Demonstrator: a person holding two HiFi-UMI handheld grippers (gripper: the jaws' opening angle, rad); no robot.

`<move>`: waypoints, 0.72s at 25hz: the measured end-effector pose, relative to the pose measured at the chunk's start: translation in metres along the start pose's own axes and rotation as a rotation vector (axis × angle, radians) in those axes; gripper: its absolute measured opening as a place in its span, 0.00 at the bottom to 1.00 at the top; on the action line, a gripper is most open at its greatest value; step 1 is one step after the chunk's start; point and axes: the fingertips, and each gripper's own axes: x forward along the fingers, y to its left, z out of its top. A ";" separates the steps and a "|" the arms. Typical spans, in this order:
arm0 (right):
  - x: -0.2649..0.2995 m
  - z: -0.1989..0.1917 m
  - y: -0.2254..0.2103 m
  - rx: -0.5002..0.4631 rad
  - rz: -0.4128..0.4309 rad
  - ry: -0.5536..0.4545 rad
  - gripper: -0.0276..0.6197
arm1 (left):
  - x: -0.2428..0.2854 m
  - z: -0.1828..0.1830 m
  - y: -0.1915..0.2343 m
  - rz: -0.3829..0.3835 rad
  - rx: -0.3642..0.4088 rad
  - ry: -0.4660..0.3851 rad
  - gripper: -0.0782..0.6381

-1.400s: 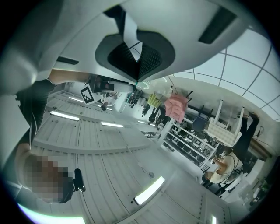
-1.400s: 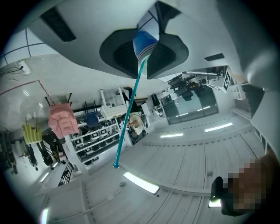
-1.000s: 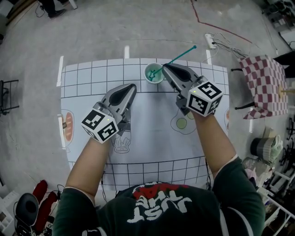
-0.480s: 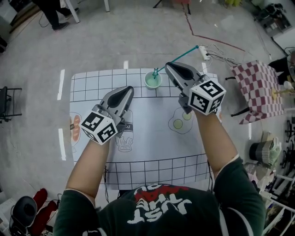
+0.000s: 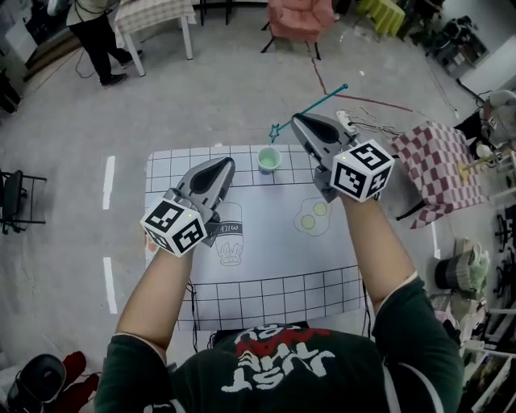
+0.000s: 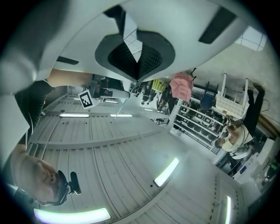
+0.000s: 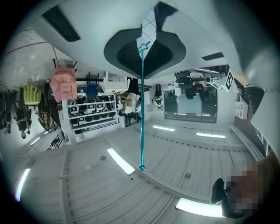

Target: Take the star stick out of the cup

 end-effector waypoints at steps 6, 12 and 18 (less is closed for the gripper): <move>-0.025 0.065 0.046 -0.043 -0.022 -0.037 0.11 | -0.034 0.054 -0.029 -0.026 0.030 -0.003 0.11; -0.051 0.113 0.091 -0.064 -0.052 -0.076 0.11 | -0.071 0.096 -0.052 -0.055 0.034 -0.012 0.11; -0.093 0.139 0.134 -0.052 -0.054 -0.120 0.11 | -0.108 0.122 -0.088 -0.076 0.060 -0.013 0.11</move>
